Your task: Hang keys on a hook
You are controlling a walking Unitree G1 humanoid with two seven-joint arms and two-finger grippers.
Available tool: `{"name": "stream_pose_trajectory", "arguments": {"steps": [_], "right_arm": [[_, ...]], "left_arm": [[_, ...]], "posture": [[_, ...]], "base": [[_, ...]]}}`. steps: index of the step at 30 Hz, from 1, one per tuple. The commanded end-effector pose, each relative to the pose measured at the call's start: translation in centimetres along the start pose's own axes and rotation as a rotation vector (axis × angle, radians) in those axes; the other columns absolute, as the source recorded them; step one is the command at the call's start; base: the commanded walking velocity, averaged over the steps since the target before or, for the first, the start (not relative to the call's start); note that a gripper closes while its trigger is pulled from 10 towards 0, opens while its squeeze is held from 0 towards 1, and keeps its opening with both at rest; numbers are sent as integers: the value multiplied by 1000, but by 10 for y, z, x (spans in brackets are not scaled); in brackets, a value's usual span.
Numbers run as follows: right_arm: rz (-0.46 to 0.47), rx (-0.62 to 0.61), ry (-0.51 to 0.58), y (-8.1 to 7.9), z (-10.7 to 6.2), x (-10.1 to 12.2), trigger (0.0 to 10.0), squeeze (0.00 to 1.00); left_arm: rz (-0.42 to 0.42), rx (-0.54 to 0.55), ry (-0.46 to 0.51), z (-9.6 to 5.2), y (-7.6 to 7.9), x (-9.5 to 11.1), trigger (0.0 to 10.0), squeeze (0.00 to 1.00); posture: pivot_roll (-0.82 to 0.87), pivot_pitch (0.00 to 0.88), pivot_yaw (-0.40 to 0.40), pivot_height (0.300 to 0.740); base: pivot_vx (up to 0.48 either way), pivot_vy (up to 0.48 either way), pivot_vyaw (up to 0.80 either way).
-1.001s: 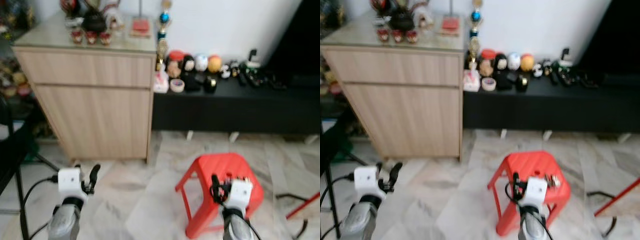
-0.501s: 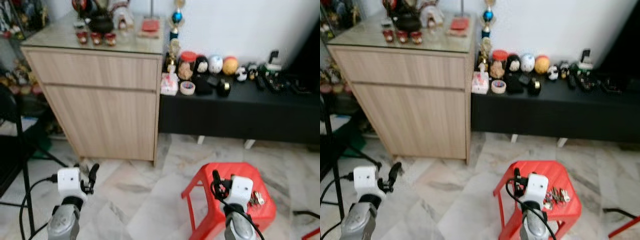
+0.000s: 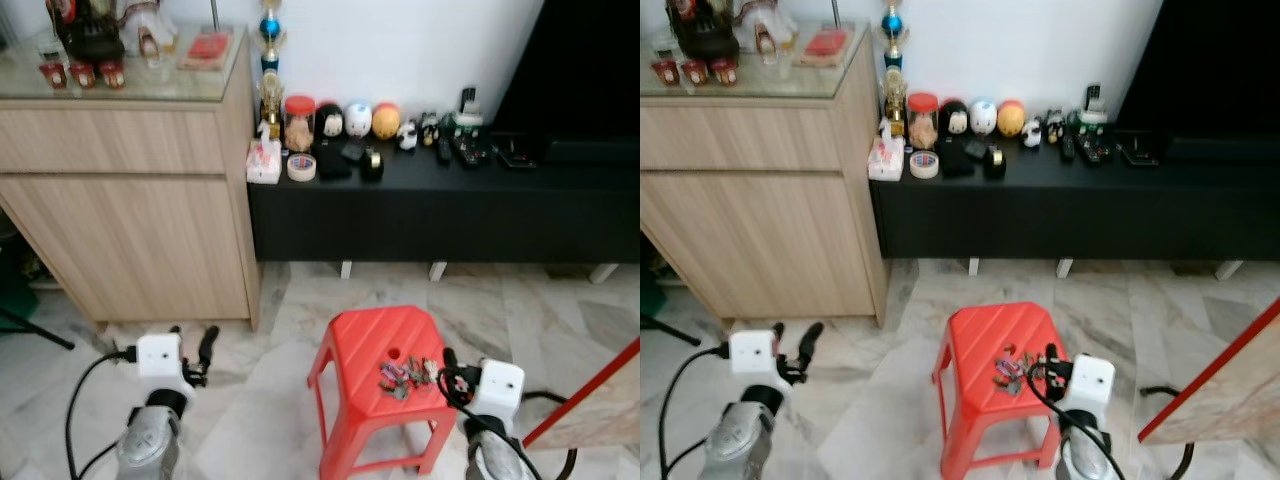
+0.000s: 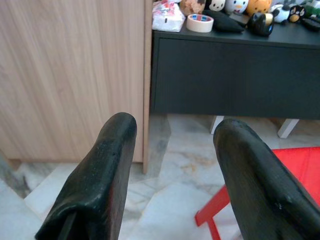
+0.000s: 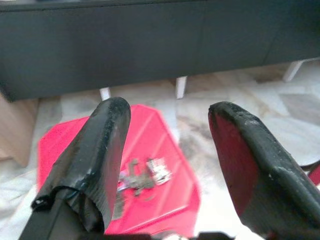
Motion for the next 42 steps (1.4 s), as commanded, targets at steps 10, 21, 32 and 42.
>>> {"name": "stream_pose_trajectory", "arguments": {"steps": [10, 21, 32, 42], "right_arm": [[-25, 40, 25, -8, 3, 7, 10000, 0], [-76, 122, 53, -22, 9, 16, 10000, 0], [-95, 126, 56, -22, 13, 20, 10000, 0], [-99, 115, 11, -17, 7, 8, 10000, 0]], "left_arm": [[-11, 20, 0, -1, -3, 0, 10000, 0], [-25, 62, 38, -6, -10, 6, 10000, 0], [-34, 66, 27, -8, -6, 1, 10000, 0], [-32, 43, 8, -3, -2, -1, 10000, 0]], "posture": [[80, 0, -63, 740], [120, 0, -107, 740], [100, 0, -100, 740], [77, 0, -84, 695]], "base": [[0, 0, 0], [0, 0, 0], [0, 0, 0], [0, 0, 0]]}}
Point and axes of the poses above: a point about 5 cm out from each wrist's last joint towards the gripper, its own z axis pointing out of the wrist towards the gripper, its own x axis along the axis of the wrist's last joint, y = z × x, the point moved 4 cm from there along z, pointing out of the wrist towards the gripper, and after that the axes turned 15 degrees about -z, right-handed, at the moved point
